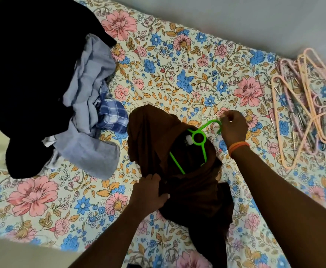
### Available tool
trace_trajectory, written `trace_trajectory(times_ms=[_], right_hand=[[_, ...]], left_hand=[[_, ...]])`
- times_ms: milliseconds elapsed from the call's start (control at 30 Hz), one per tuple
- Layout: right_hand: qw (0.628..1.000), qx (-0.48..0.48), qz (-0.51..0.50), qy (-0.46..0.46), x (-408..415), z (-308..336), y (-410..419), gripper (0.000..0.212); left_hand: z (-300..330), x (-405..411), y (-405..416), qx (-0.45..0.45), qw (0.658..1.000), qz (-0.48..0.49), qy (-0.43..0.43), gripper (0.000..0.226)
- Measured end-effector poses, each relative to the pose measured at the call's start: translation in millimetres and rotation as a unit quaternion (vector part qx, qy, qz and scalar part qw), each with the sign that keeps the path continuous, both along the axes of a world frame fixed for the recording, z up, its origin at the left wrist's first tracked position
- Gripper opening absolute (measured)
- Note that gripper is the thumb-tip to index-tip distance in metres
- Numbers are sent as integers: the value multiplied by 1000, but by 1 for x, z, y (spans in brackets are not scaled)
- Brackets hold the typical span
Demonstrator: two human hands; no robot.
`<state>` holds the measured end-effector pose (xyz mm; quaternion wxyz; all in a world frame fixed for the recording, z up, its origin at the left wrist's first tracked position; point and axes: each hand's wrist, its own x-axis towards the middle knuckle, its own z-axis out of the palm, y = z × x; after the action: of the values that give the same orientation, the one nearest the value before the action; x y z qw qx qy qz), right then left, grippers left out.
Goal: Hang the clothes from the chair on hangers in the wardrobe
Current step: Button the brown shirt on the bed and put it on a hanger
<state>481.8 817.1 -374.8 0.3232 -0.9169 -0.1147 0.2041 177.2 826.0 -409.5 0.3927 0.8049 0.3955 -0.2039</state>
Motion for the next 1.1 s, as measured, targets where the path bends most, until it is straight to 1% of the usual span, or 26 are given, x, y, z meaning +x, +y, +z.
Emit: trace_trajectory(times_ms=[33, 67, 100, 133, 200, 267, 300, 367, 467, 533, 600, 633, 700, 767, 933, 1034, 1100], right_hand=[[999, -22, 7, -37, -7, 4, 0, 14], [998, -21, 1, -53, -18, 9, -2, 14], [999, -9, -13, -49, -33, 17, -5, 9], [999, 9, -24, -24, -53, 23, -11, 3], [996, 38, -44, 73, -100, 26, -29, 12], [981, 26, -58, 185, -150, 26, -53, 10], [971, 13, -71, 226, -172, 23, -63, 8], [951, -3, -125, 282, -205, 13, -77, 8], [917, 30, -227, 328, -225, 2, -75, 24], [900, 75, -271, 332, -224, -1, -65, 31], [908, 95, -278, 299, -216, -3, -52, 28], [914, 93, -282, 278, -212, -5, -46, 25], [913, 89, -310, 251, -204, -9, -38, 15], [903, 99, -340, 241, -199, -13, -32, 10], [900, 141, -349, 221, -196, -17, -25, 9], [891, 160, -356, 231, -193, -17, -28, 6], [889, 164, -364, 224, -189, -17, -29, 5]], left_hand=[[1, 1, 1, -28, 998, 52, -17, 57], [2, 2, 1, -51, 992, 109, -38, 58], [4, 4, 1, -65, 984, 158, -59, 57], [6, 7, 1, -68, 976, 189, -79, 55], [6, 14, 2, -53, 971, 205, -110, 51], [4, 23, 3, -49, 967, 215, -124, 44], [4, 28, 3, -51, 965, 224, -127, 40], [2, 36, 5, -58, 955, 263, -128, 33], [-3, 41, 7, -101, 922, 355, -118, 27], [-4, 43, 9, -149, 895, 404, -114, 28], [-3, 44, 11, -203, 868, 436, -126, 28], [-3, 45, 12, -223, 860, 440, -130, 28], [-4, 48, 14, -243, 858, 432, -137, 26], [-5, 52, 15, -242, 862, 423, -142, 26], [-3, 64, 19, -270, 868, 389, -148, 12], [-2, 69, 21, -310, 857, 388, -137, 7], [-1, 71, 23, -330, 858, 372, -130, 3]])
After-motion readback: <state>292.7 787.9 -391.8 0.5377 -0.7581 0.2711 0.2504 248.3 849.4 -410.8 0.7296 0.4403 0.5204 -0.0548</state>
